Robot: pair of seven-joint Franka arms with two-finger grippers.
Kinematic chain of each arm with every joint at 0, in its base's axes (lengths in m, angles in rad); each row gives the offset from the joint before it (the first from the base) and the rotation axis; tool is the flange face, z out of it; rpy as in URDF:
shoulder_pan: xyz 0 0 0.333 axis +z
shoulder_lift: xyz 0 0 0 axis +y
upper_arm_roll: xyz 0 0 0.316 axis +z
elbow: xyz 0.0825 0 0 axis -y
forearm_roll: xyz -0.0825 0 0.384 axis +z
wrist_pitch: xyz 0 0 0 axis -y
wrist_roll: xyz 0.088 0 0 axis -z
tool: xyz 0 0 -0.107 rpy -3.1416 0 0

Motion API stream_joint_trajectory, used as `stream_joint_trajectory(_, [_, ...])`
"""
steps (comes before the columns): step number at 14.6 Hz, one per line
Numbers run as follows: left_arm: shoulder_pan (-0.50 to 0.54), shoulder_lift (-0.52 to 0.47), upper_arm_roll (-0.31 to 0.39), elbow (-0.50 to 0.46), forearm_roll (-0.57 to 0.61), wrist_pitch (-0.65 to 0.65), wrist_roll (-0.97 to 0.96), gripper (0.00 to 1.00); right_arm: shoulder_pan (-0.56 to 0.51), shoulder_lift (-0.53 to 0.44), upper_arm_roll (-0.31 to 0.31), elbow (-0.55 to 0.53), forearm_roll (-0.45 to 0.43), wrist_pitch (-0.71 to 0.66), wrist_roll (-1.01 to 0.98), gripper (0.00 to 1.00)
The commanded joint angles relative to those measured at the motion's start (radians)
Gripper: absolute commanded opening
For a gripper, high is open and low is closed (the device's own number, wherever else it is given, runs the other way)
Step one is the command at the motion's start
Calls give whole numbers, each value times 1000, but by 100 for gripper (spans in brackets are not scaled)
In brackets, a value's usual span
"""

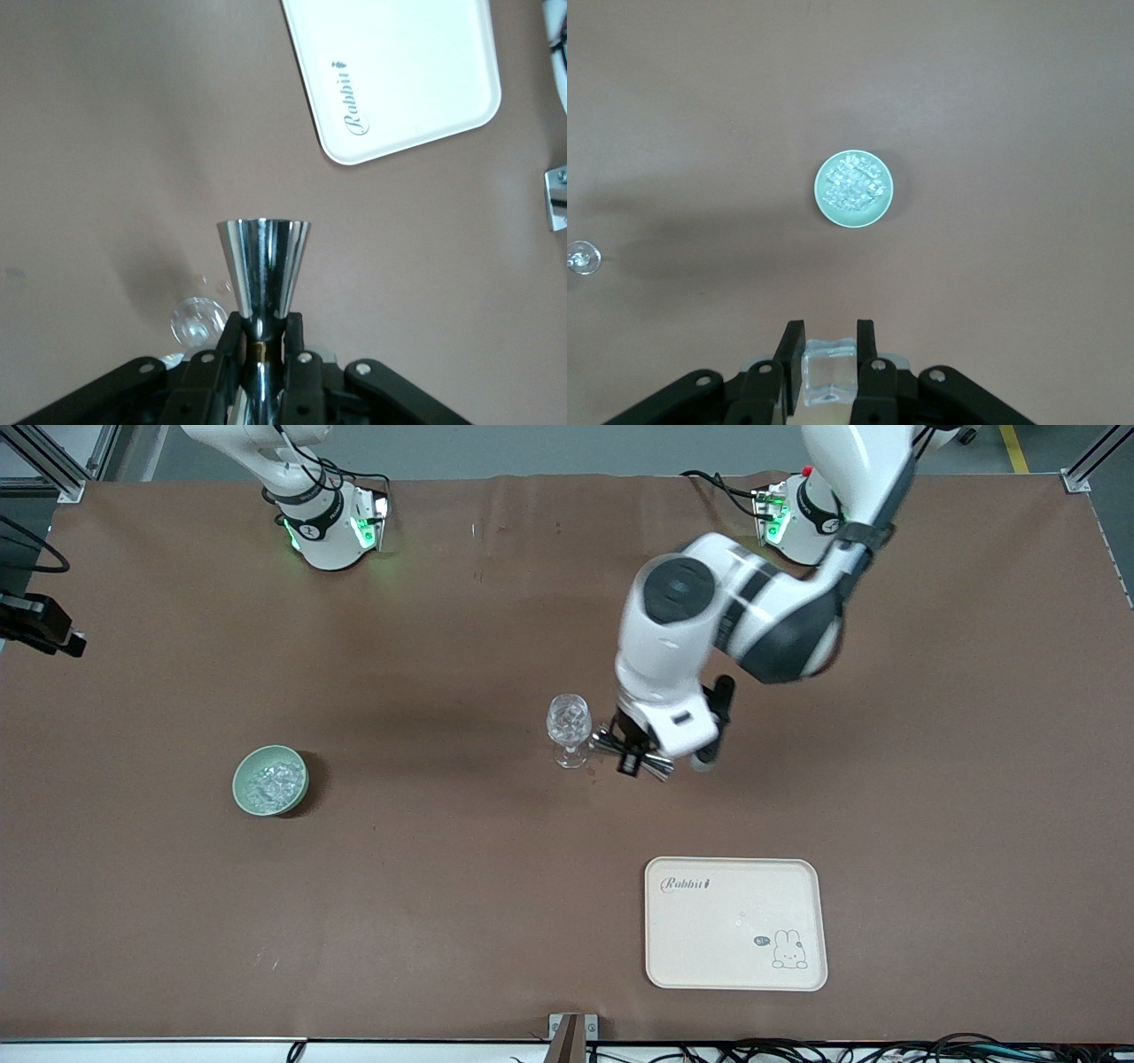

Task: Pour wine and add ice with both arms
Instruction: 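Move the left gripper's jigger to the tray while the right gripper brings ice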

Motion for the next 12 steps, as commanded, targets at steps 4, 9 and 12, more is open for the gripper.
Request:
stream_joint_trajectory(4, [229,97,-11,13,-344,134,227,1,236,6,5,12,19,-50,251,0])
stream_joint_trajectory(9, [390,230,-8,20,-721,184,499,1,440,91,3,10,109,56,535,0])
stream_joint_trajectory(12, [447,322,-8,36,-866,184,625,1,558,190,3,12,108,168,751,0])
